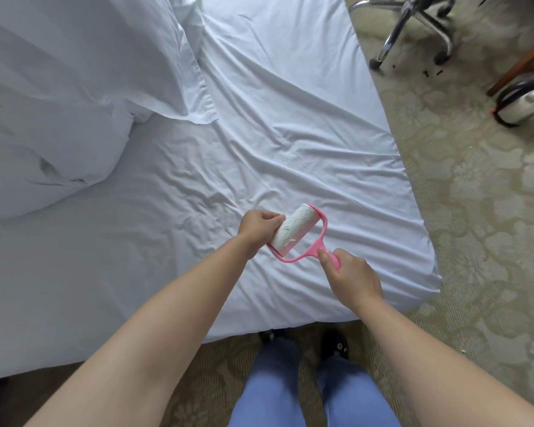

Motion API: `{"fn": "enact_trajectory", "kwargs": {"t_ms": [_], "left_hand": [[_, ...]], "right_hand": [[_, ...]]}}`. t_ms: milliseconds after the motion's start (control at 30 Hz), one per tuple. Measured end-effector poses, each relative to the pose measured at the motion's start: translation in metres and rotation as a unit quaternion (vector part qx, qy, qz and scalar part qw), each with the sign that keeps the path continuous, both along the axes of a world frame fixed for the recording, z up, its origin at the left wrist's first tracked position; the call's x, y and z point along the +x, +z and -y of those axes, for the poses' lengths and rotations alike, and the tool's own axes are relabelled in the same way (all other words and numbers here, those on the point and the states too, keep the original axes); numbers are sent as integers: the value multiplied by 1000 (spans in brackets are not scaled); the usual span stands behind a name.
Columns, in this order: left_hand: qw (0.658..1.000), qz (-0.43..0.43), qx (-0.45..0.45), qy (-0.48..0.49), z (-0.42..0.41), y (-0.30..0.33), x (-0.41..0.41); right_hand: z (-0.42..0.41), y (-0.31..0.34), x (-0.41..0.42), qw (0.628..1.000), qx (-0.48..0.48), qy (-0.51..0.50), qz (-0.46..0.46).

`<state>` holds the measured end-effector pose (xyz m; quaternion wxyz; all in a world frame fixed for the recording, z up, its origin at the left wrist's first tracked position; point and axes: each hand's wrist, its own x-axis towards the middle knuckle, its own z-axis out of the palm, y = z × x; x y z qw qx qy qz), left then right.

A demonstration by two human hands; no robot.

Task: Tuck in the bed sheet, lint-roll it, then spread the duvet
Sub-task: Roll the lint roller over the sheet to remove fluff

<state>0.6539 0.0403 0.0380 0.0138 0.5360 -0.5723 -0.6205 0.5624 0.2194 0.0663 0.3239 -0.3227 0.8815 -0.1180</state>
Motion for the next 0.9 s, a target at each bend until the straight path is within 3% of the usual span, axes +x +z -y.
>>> {"fn": "enact_trajectory", "kwargs": {"t_ms": [167,333,500,733,900], "left_hand": [[995,-14,93,41,-9,0,4],[995,-15,97,6,-13,8,4],[986,-27,155,49,-7,10,-2],[1000,-1,25,14,-18,-11,-10],[1000,-8,0,-25,-16,-15,-13]], "right_hand": [[-4,-4,4,1000,4,1,6],[-4,-10,8,1000,14,-12,18],[-3,-14,7,999,29,-26,14],[-3,-21,9,998,35,-48,27],[3,-22,4,997,36,-61,40]]}}
